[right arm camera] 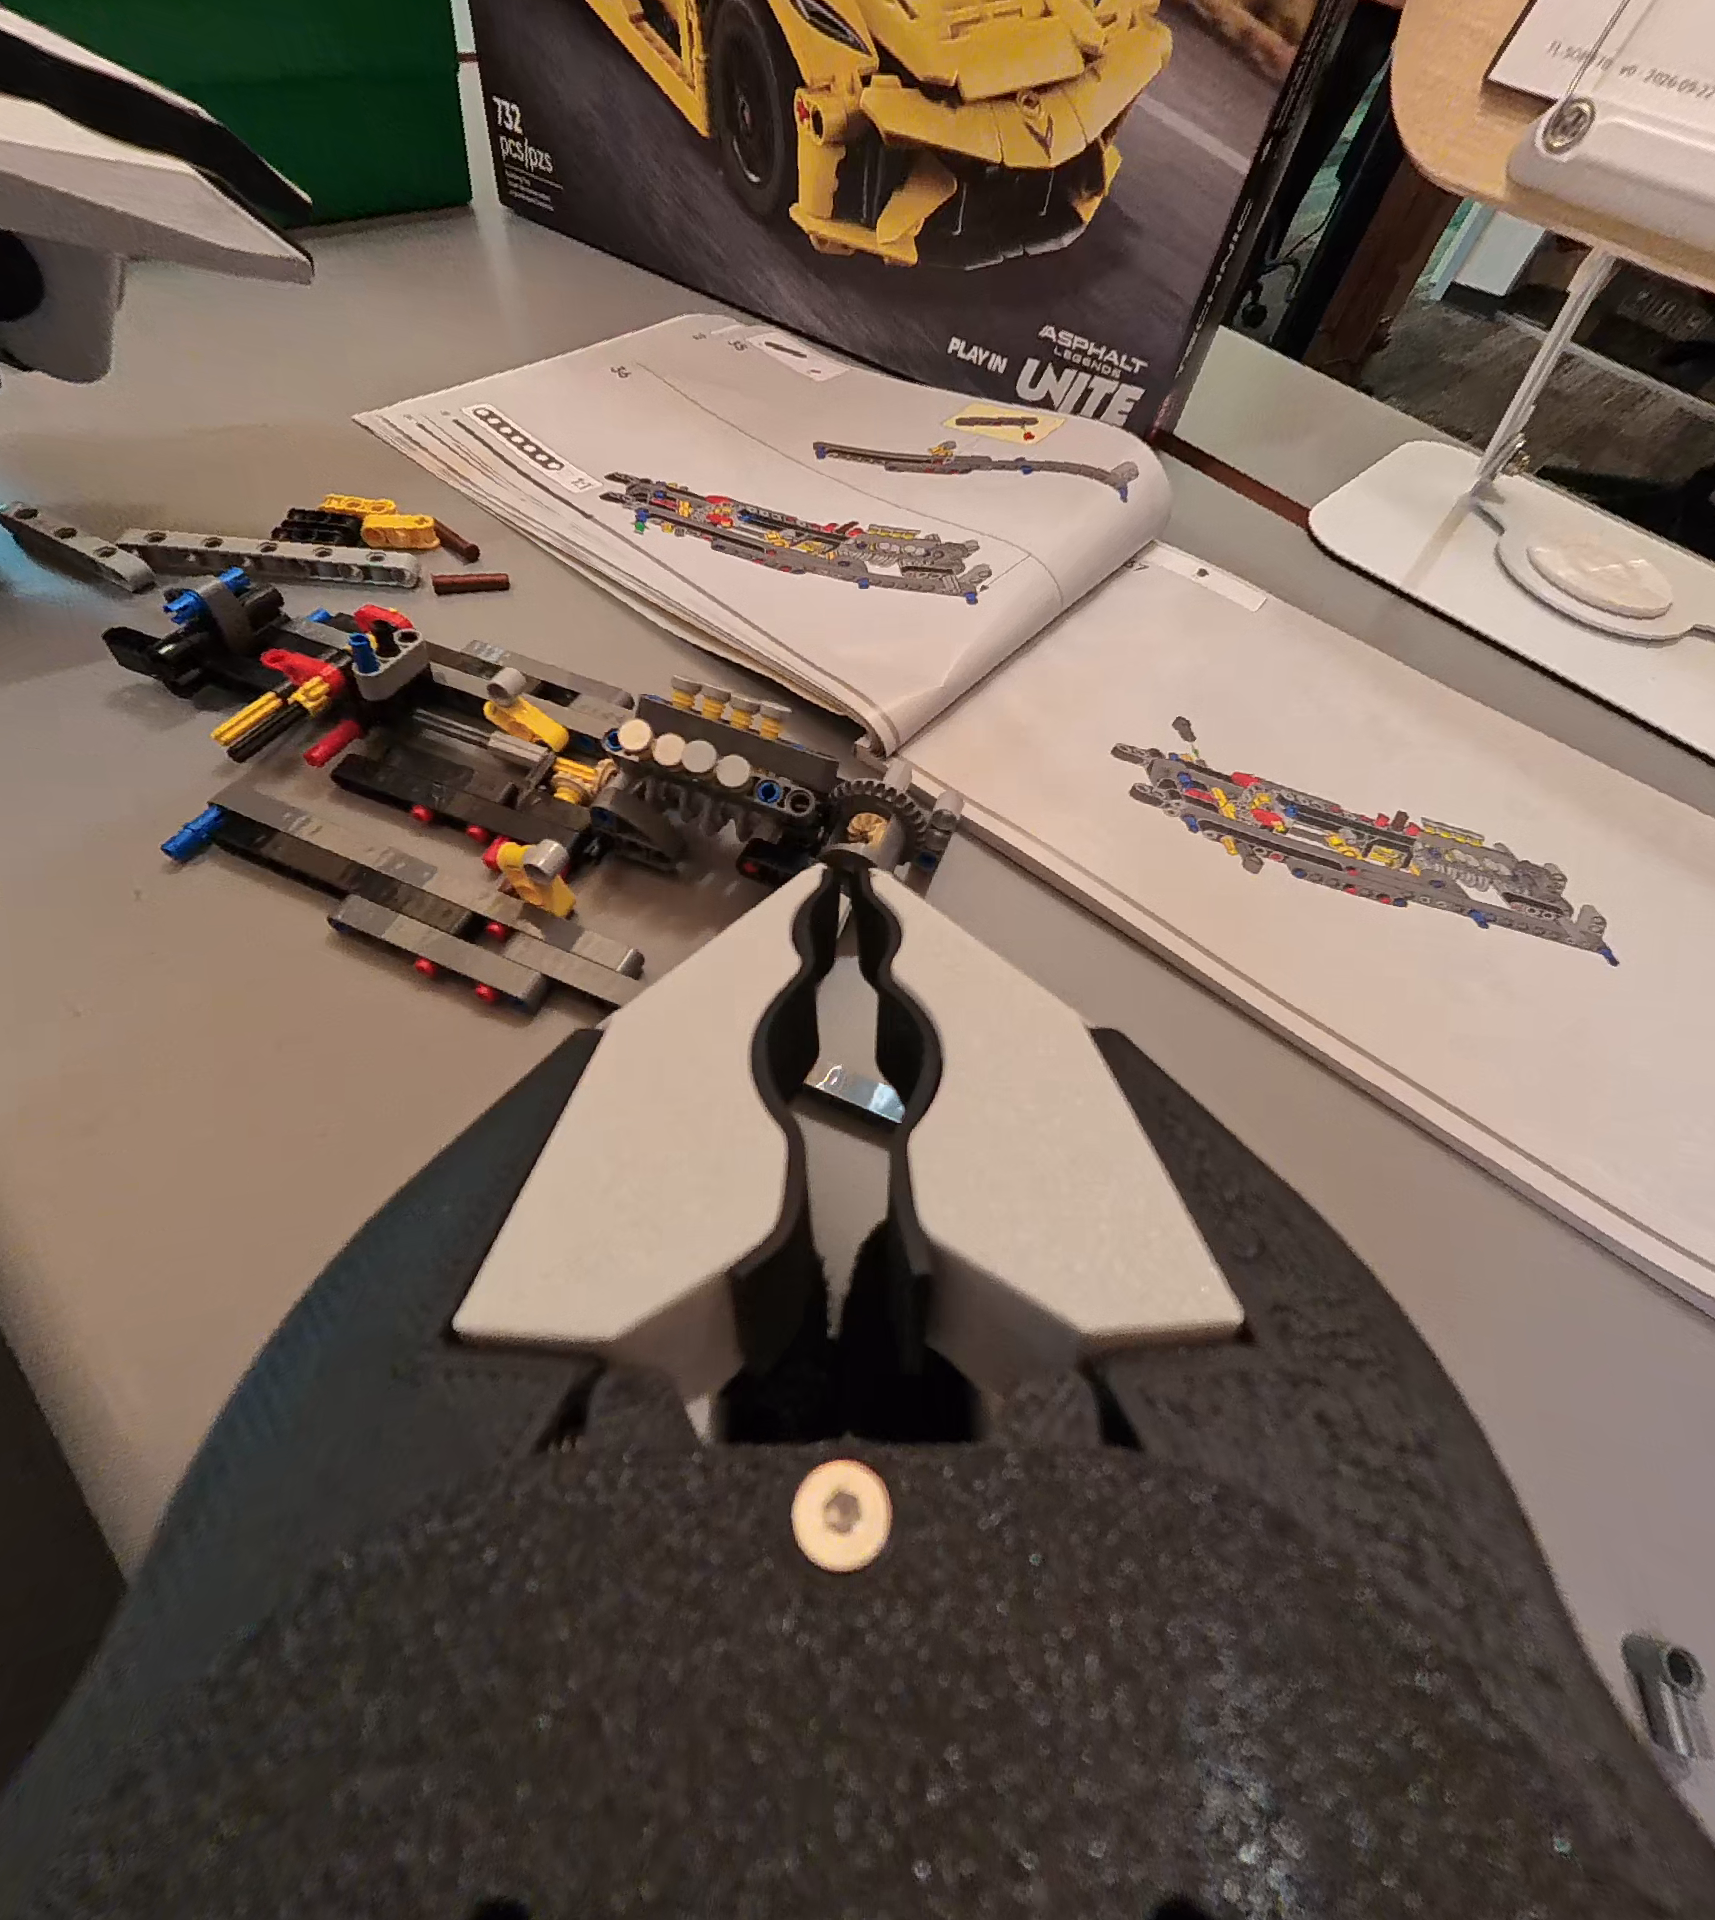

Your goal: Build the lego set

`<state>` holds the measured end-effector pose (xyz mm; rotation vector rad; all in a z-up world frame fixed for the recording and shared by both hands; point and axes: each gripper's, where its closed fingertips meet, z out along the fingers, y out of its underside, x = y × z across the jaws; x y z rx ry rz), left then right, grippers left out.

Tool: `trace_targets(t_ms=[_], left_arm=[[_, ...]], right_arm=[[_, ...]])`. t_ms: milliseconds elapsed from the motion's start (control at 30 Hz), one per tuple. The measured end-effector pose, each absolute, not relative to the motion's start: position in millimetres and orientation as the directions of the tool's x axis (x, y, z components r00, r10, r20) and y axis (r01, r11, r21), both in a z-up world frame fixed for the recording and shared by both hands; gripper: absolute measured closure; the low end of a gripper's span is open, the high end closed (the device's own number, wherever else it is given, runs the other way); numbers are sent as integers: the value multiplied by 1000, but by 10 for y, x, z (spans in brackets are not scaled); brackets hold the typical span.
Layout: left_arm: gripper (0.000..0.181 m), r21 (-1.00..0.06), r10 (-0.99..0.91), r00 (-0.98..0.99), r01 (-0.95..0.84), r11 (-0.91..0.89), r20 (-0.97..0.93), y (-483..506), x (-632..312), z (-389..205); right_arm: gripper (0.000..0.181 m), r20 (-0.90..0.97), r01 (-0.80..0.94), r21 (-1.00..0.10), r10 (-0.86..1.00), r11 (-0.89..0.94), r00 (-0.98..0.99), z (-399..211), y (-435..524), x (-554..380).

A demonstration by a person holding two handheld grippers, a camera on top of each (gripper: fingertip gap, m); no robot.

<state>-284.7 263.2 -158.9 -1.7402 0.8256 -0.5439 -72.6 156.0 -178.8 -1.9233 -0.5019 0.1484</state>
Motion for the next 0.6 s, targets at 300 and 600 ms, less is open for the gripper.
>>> trace_targets(t_ms=[300, 600], left_arm=[[151, -948, -757, 652, -264, -178, -39, 2629, -2842, -1597], [151, -930, -944, 236, -232, -287, 232, 1939, -2520, -1511]], right_arm=[[180, 123, 273, -905, 412, -326, 903, -1799, 1559, -730], [168, 96, 436, -825, 672, -359, 734, -2110, 1294, -1246]])
